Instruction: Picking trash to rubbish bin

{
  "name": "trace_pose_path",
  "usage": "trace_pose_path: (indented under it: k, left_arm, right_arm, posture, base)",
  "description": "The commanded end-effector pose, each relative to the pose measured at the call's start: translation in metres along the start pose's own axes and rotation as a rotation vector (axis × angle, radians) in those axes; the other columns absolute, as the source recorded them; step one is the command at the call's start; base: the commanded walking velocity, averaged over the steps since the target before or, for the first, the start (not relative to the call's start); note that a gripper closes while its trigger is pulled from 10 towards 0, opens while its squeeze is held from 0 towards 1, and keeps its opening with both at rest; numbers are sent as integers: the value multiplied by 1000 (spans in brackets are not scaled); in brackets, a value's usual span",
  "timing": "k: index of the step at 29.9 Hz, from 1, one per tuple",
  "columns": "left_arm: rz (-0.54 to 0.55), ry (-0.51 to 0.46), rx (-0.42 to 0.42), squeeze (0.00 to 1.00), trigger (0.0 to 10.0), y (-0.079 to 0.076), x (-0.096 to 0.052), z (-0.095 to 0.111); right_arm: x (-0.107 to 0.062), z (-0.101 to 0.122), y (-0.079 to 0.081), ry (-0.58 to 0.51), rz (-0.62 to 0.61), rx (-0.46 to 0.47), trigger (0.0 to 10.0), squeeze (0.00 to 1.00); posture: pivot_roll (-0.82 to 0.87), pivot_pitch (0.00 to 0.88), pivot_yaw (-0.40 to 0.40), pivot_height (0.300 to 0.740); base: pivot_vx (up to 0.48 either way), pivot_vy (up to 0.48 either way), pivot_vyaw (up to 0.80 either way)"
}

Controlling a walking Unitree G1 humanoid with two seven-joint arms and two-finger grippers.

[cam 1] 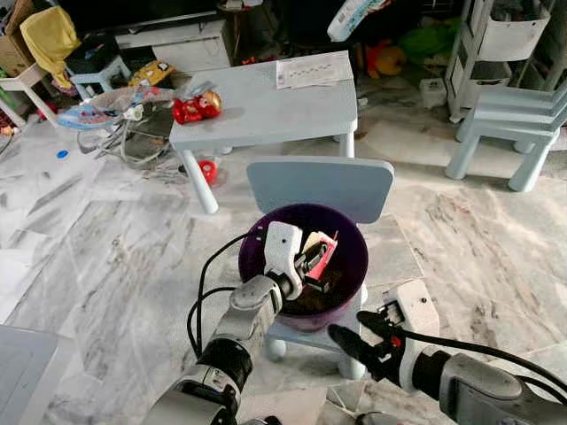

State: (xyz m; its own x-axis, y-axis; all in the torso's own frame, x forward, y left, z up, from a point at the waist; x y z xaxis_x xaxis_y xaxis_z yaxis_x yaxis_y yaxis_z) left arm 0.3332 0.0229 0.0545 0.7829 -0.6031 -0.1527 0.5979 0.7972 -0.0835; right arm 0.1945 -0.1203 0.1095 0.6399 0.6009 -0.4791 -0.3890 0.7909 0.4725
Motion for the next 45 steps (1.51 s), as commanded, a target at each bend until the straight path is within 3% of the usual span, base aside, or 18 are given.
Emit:
trace_pose_path:
  k: [1, 18, 24, 26, 27, 31, 35, 40, 44, 45]
  left_arm:
    - [12, -16, 20, 1000, 10000, 2, 2, 4]
    - [133, -18, 105, 1000, 10000, 15, 1, 6]
    - [262, -59, 222, 1000, 10000, 37, 0, 25]
    - [330, -112, 255, 1000, 10000, 55, -6, 38]
    - [330, -112, 255, 1000, 10000, 55, -6, 38]
    - [456, -106, 324, 1000, 10000, 92, -28, 40]
    - [542, -138, 370, 1000, 10000, 116, -45, 50]
    - [579, -223, 387, 1000, 10000, 126, -57, 66]
    - [644, -291, 418, 1000, 10000, 135, -74, 79]
    - [687, -296, 422, 1000, 10000, 138, -85, 78]
  right_arm:
    - [-3, -1, 8, 11, 29, -2, 10000, 0]
    - [1, 2, 9, 22, 25, -5, 10000, 0]
    - [11, 14, 0, -46, -37, -121, 10000, 0]
    - [22, 25, -5, -110, -76, -203, 10000, 0]
    - [22, 25, -5, -110, -76, -203, 10000, 0]
    - [32, 45, -9, -214, -75, -230, 10000, 0]
    - [39, 67, -11, -296, -68, -299, 10000, 0]
    - [45, 90, -9, -389, -62, -367, 10000, 0]
    - [49, 104, -6, -442, -55, -394, 10000, 0]
    - [52, 107, -7, -463, -82, -434, 10000, 0]
  posture:
    - [-308, 155, 160, 740]
    - [-308, 140, 159, 740]
    - [-262, 125, 159, 740]
    - [-239, 117, 157, 740]
    - [-239, 117, 157, 740]
    - [-188, 105, 159, 740]
    - [-143, 88, 149, 740]
    - [-109, 75, 145, 740]
    - [-92, 68, 143, 740]
    - [-83, 65, 148, 740]
  base:
    - [0, 0, 0]
    - [0, 0, 0]
    - [0, 0, 0]
    - [0, 0, 0]
    - [0, 0, 0]
    - [0, 0, 0]
    - [0, 0, 0]
    - [0, 0, 0]
    - [0, 0, 0]
    - [0, 0, 0]
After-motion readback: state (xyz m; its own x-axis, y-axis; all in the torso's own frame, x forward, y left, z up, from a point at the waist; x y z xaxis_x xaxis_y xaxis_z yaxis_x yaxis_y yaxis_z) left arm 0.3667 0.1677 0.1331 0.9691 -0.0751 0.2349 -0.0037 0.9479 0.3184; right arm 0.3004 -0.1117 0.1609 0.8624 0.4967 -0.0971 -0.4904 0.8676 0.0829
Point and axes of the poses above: a point about 5 cm out from each wrist's last joint towards the gripper, its own x axis pointing out of the wrist towards the gripper, its own z axis along the axis of the wrist's last joint, y = z × x, the point moved 2 cm from there along x, pointing out of the wrist towards the gripper, and after that the axes turned 12 degrees about x, right-handed, at the moved point
